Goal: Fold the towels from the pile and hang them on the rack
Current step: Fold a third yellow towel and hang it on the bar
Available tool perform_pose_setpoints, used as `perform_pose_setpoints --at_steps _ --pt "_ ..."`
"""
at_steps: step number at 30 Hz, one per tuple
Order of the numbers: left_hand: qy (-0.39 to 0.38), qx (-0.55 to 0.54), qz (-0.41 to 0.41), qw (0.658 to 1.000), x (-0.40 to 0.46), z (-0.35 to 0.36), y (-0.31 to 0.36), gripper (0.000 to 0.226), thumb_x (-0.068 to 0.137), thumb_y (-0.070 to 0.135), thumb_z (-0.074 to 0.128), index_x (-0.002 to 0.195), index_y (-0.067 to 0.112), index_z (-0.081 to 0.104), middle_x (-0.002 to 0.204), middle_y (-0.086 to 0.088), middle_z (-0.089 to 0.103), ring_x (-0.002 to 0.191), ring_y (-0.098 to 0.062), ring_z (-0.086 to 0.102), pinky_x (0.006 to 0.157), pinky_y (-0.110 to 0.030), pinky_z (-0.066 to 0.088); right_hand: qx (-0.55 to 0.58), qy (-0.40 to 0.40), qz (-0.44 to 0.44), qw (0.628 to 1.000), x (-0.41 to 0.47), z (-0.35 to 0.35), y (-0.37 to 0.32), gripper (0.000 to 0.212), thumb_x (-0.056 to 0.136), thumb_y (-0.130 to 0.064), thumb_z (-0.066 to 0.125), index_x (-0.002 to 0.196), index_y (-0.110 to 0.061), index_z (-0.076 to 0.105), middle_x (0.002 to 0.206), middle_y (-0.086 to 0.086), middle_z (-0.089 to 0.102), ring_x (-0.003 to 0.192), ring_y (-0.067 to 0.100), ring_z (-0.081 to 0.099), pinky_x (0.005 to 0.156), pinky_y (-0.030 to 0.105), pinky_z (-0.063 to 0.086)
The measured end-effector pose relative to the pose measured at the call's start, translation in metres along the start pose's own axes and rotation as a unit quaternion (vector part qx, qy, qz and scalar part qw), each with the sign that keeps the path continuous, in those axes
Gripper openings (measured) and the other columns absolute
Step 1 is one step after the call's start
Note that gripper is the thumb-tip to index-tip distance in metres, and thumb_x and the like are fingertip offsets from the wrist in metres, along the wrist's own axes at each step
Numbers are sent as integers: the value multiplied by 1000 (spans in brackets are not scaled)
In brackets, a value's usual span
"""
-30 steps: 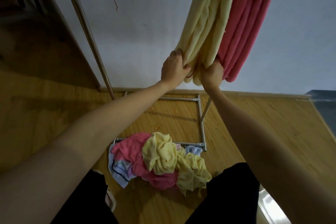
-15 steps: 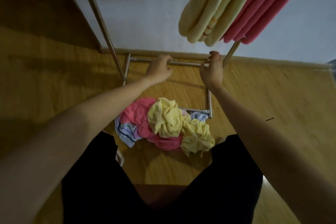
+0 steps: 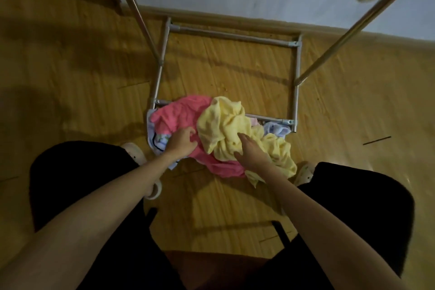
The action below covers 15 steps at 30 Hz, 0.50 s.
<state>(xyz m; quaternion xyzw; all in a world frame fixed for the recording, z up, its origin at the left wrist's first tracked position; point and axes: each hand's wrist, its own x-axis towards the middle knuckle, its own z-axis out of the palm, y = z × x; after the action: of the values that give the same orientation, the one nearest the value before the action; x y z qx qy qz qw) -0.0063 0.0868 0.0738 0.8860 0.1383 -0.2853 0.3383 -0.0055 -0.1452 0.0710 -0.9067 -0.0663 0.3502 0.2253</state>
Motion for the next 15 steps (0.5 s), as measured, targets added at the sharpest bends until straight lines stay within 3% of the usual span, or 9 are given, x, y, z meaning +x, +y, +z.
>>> perform_pose_setpoints --at_steps 6,10,15 --pt "-38 -9 -19 999 32 58 -30 37 85 20 69 116 2 59 116 -12 62 110 -26 57 86 -31 43 -6 -55 13 998 32 43 14 74 90 -18 57 151 -12 16 156 10 23 142 27 24 113 38 30" --pt "-14 -20 -17 1000 52 85 -35 45 82 23 73 120 3 58 116 -11 61 111 -26 55 87 -32 40 7 -56 10 998 51 59 22 74 89 -16 57 151 -11 16 155 10 24 141 27 26 114 35 28" --pt "14 -20 -13 1000 73 111 -36 32 79 20 74 103 3 62 103 -11 63 100 -28 58 81 -36 44 10 -54 4 998 65 71 32 73 89 -16 58 150 -9 18 155 9 25 140 27 28 112 35 30"
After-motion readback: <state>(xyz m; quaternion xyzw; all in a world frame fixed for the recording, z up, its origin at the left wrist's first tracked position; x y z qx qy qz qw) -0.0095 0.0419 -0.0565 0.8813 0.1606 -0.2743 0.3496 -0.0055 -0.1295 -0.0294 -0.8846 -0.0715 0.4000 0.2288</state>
